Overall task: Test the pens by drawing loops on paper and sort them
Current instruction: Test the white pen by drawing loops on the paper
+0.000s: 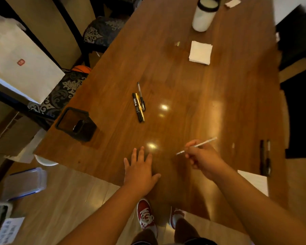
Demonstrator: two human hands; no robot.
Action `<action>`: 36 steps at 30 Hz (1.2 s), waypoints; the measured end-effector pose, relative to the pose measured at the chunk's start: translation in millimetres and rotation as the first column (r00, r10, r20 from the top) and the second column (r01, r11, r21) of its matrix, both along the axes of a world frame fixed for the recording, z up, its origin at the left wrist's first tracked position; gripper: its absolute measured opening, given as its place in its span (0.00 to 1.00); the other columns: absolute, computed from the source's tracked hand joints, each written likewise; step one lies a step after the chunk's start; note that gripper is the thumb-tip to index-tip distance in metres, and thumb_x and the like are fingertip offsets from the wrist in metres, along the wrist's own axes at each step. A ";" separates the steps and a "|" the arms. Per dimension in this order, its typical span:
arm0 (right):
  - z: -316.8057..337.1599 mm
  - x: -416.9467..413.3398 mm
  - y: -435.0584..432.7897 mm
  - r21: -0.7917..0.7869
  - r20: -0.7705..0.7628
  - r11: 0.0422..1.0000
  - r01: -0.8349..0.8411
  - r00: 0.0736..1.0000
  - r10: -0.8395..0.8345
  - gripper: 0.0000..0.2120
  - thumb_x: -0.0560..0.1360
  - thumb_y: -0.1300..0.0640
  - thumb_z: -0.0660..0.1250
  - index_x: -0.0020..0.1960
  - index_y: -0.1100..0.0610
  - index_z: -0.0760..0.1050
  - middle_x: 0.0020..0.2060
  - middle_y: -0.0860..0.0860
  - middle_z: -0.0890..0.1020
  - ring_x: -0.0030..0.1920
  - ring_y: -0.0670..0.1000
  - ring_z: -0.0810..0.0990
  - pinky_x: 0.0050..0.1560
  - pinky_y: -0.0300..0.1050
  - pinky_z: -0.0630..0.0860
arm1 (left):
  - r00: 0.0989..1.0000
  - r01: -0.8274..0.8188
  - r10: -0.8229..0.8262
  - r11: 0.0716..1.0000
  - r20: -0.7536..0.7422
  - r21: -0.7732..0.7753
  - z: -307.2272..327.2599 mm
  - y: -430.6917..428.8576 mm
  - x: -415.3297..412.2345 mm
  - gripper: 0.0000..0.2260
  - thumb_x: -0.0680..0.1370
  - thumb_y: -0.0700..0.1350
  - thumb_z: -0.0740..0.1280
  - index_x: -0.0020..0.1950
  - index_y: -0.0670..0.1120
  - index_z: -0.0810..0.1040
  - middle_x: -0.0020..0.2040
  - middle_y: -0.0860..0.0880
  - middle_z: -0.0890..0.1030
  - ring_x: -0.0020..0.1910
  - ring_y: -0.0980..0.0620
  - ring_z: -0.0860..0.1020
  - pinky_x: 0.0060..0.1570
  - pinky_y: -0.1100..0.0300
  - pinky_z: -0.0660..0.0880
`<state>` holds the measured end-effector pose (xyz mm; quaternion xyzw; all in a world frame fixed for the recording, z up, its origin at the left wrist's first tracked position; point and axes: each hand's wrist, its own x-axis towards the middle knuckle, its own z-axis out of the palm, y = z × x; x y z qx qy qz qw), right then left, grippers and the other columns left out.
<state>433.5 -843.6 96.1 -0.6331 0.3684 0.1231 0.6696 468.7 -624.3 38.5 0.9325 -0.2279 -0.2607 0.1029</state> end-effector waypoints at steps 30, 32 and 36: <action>-3.4 -244.9 -168.3 0.748 -0.075 0.576 0.329 0.905 -0.419 0.34 0.62 0.23 0.63 0.44 0.55 0.78 0.43 0.58 0.79 0.42 0.54 0.75 0.36 0.45 0.69 | 0.863 0.504 -0.502 0.852 0.053 -0.141 21.3 -211.4 -187.5 0.20 0.79 0.57 0.61 0.69 0.53 0.70 0.66 0.53 0.72 0.65 0.53 0.67 0.63 0.56 0.66; -1.4 -249.9 -176.6 0.754 -0.040 0.591 0.287 0.918 -0.394 0.35 0.59 0.25 0.70 0.49 0.55 0.77 0.45 0.57 0.79 0.44 0.54 0.76 0.35 0.44 0.72 | 0.861 0.509 -0.505 0.850 0.065 -0.137 17.2 -215.4 -192.6 0.20 0.79 0.57 0.61 0.70 0.53 0.69 0.68 0.52 0.71 0.66 0.53 0.66 0.65 0.56 0.65; 0.9 -253.1 -181.6 0.360 0.051 0.917 0.172 0.978 -0.203 0.21 0.67 0.40 0.74 0.53 0.52 0.77 0.46 0.53 0.79 0.42 0.52 0.76 0.38 0.42 0.76 | 0.847 0.531 -0.522 0.839 0.097 -0.123 10.3 -218.7 -197.6 0.21 0.79 0.56 0.61 0.71 0.53 0.66 0.71 0.50 0.68 0.70 0.50 0.64 0.67 0.54 0.64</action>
